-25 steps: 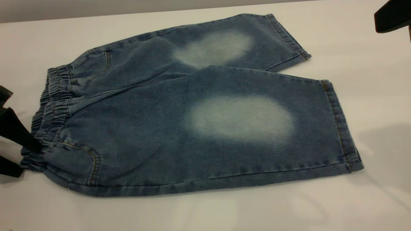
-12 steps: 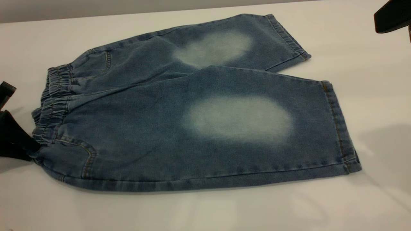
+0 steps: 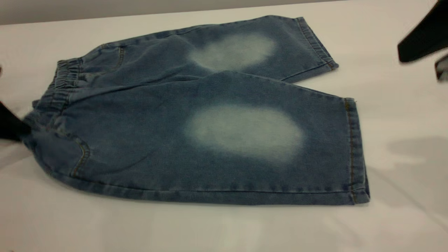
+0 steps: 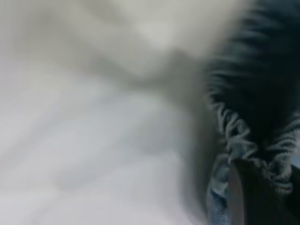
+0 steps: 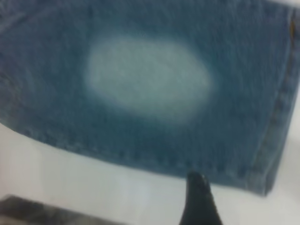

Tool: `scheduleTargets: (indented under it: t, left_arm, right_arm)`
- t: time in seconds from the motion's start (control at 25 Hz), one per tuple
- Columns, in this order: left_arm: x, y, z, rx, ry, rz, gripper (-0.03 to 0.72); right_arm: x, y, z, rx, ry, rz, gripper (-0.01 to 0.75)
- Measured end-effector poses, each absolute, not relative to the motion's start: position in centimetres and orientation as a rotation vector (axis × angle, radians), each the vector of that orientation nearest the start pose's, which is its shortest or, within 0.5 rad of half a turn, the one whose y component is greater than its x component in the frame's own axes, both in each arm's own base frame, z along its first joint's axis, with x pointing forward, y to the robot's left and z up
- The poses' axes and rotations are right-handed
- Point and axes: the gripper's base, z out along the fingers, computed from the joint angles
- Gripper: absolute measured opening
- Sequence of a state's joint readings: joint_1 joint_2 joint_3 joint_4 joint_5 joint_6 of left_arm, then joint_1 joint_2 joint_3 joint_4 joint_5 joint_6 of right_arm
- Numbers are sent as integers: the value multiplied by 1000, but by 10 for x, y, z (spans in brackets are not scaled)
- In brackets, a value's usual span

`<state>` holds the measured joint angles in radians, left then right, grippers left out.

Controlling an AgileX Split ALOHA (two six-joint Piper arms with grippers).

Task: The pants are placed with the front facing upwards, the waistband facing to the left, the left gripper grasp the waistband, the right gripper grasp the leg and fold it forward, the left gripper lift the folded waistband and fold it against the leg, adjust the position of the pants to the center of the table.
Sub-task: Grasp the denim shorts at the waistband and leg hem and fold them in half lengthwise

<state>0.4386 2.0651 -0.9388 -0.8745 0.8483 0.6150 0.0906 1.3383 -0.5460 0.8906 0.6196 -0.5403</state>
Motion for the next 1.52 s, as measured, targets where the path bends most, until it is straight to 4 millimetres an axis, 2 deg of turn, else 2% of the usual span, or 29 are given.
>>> scheduleTargets:
  t: [0.08,0.2,0.36,0.56,0.8,0.92,1.24,1.52]
  left_arm:
    - [303,77,89,-720,2847,-956,104]
    - [306,65,100,-646,2850,-962,104]
    - [309,49,104,-568,2874,-972,104]
    - [310,34,106,-496,2903,-998,104]
    - [310,29,106,-480,2910,-1018,104]
    - [309,29,107,-481,2910,-1029,104]
    - [309,29,107,-481,2910,-1029,104]
    - [309,29,107,-482,2909,-1030,104]
  right_arm:
    - [210,61,174,88,2768,753,399]
    - [213,63,151,92,2884,777,399]
    - [215,65,119,143,3013,817,399]
    - [219,68,86,207,3064,878,399]
    - [222,67,53,294,3087,837,399]
    - [223,63,46,302,3097,776,399]
    - [237,68,48,240,3059,835,399]
    - [230,69,36,270,3126,869,395]
